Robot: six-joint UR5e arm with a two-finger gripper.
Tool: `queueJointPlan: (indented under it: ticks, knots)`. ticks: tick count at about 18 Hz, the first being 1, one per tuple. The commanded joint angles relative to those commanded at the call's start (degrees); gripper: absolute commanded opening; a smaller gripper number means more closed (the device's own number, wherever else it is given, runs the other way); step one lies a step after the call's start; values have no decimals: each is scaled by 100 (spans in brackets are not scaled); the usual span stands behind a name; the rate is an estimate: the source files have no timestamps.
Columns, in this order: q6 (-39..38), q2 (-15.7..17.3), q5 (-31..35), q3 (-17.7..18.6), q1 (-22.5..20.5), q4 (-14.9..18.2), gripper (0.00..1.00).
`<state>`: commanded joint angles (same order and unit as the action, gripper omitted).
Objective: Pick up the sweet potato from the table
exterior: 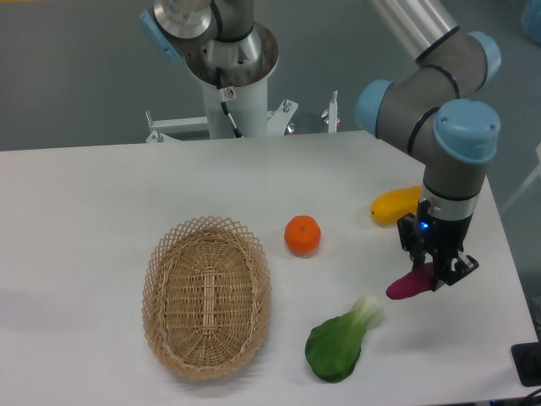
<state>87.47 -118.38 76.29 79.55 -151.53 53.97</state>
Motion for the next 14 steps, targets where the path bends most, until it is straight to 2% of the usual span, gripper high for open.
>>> queueJointPlan:
  ticks: [8, 14]
  knots:
    - [-151, -343, 17, -229, 449, -53, 18]
    - [-116, -484, 26, -194, 475, -220, 18]
